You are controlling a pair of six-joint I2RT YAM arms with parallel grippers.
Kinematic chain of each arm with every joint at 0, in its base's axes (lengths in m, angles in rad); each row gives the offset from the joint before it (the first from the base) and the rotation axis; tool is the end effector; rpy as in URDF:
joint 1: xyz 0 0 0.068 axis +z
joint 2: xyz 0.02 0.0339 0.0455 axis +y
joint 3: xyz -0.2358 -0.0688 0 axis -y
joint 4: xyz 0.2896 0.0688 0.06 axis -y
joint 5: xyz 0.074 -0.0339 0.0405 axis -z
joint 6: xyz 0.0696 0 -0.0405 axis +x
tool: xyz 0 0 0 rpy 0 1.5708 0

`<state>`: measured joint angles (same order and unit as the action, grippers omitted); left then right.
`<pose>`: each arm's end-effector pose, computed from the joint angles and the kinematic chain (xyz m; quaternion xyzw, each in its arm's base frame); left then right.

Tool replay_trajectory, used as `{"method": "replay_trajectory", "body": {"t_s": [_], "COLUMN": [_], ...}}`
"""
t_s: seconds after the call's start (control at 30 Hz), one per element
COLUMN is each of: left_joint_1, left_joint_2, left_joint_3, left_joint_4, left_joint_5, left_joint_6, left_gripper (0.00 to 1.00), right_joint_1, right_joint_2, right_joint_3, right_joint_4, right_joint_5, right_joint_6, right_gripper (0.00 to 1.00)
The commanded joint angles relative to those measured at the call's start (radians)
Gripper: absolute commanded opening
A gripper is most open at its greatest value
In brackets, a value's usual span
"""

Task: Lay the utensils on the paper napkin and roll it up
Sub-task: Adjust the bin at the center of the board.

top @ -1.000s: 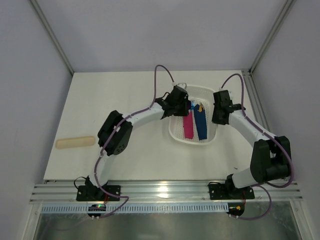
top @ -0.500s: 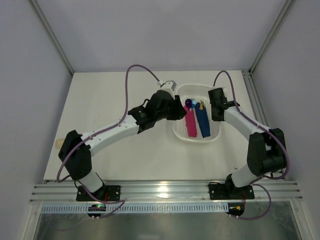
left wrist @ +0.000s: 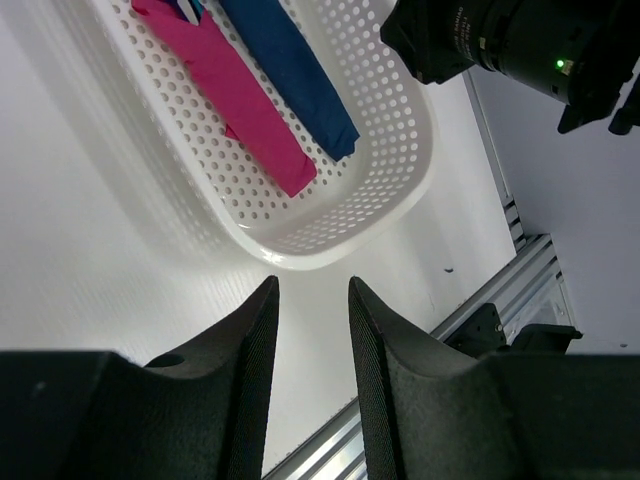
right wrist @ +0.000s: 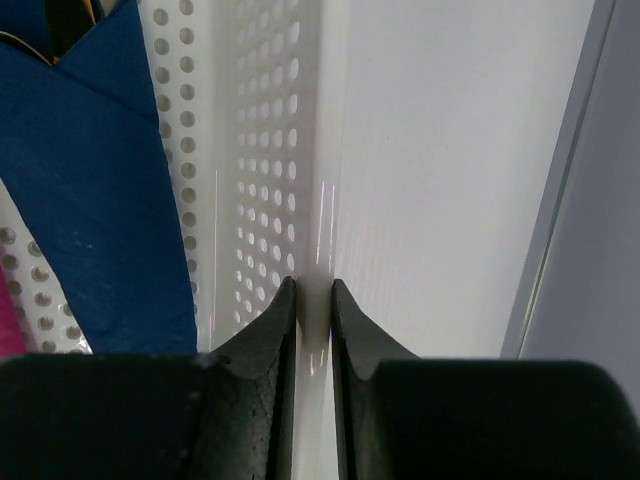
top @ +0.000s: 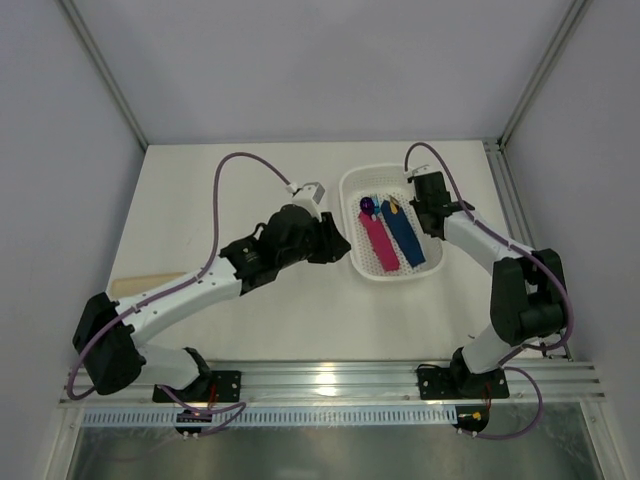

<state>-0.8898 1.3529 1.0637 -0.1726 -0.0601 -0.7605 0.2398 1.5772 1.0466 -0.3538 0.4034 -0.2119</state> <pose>0.2501 -0.3021 0.2547 0.0391 0.8490 -0.3693 0.3758 0.3845 0.0659 0.1477 -0.1409 0.9143 -0.1840 0.3323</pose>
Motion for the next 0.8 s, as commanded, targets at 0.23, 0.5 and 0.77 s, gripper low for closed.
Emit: {"method": "replay_trajectory", "body": {"t_s": [0.23, 0.5, 0.77], "left_joint_1": [-0.005, -0.005, -0.006], "left_joint_2": [-0.092, -0.127, -0.167], "left_joint_3": [-0.048, -0.068, -0.097], "left_joint_4": [-0.019, -0.044, -0.045], "left_joint_5": [-0.007, -0.043, -0.069], "left_joint_6": [-0.007, -0.002, -0.022], "left_gripper": [0.36, 0.41, 0.57], "right_joint_1": [-0.045, -0.046, -0.045], "right_joint_2": [0.09, 0.164, 0.11], "right_joint_3": [0.122, 0.24, 0.291], "right_joint_4": [0.07, 0.027, 0.01], "right_joint_5": [-0.055, -0.037, -0.003], "right_joint_6": [-0.19, -0.211, -0.137], "right_gripper": [0.05, 0.31, 0.58]}}
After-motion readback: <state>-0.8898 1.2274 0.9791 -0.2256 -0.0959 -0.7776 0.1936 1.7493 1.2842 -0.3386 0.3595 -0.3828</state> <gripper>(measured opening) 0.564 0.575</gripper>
